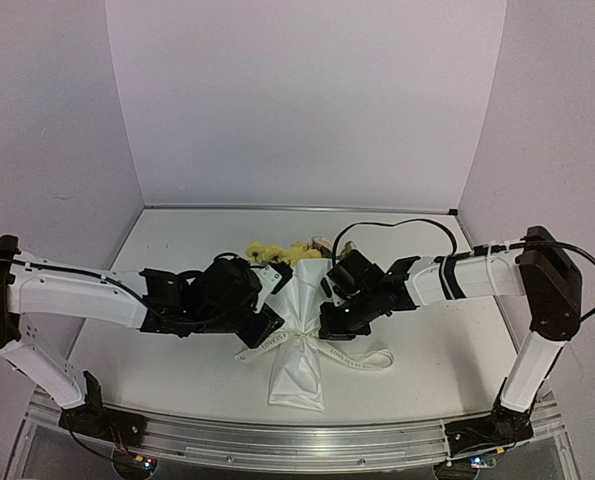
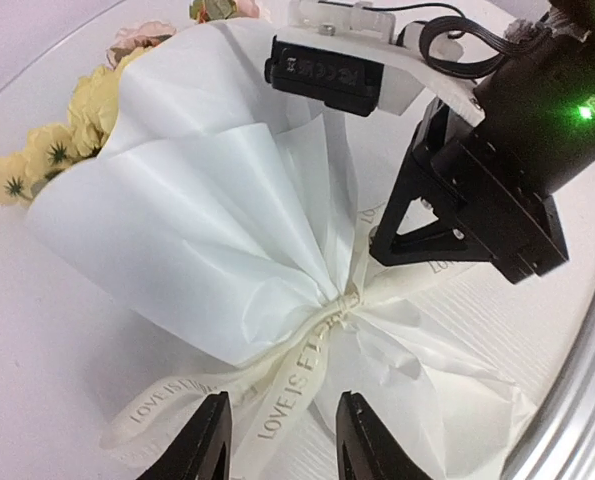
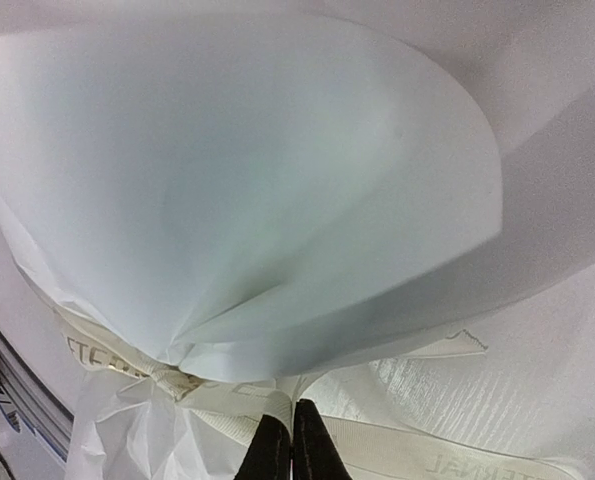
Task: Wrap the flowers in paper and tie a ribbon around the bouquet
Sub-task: Tie the half-tied ribbon around the folded bouquet.
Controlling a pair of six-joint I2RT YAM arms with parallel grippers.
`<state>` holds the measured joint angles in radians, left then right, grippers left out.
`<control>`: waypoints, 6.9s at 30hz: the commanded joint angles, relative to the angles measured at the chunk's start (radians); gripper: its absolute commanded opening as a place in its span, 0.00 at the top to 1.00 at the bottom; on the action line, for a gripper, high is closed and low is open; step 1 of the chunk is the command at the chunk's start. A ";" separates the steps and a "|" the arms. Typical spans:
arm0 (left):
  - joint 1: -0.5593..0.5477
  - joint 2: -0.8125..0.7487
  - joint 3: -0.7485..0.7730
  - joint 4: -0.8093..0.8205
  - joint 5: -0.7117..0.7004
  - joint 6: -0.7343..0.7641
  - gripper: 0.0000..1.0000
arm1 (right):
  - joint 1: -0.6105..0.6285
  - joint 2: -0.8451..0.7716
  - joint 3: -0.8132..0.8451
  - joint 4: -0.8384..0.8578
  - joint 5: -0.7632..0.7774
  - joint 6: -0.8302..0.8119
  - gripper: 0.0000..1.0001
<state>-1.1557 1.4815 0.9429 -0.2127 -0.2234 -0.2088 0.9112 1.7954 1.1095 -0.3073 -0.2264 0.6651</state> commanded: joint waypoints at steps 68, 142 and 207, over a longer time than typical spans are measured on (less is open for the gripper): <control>0.195 0.063 -0.259 0.127 0.206 -0.184 1.00 | -0.059 -0.100 -0.120 -0.022 0.153 0.040 1.00; 0.024 0.437 0.247 -0.045 0.164 0.217 0.62 | -0.020 -0.271 -0.293 0.084 0.210 0.065 1.00; 0.359 0.070 -0.122 0.092 0.502 -0.204 0.37 | -0.087 -0.318 -0.315 -0.210 0.157 -0.054 0.53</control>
<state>-0.8021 1.5105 0.8278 -0.2294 0.1412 -0.4574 0.8291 1.4637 0.8049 -0.5347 -0.0727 0.6022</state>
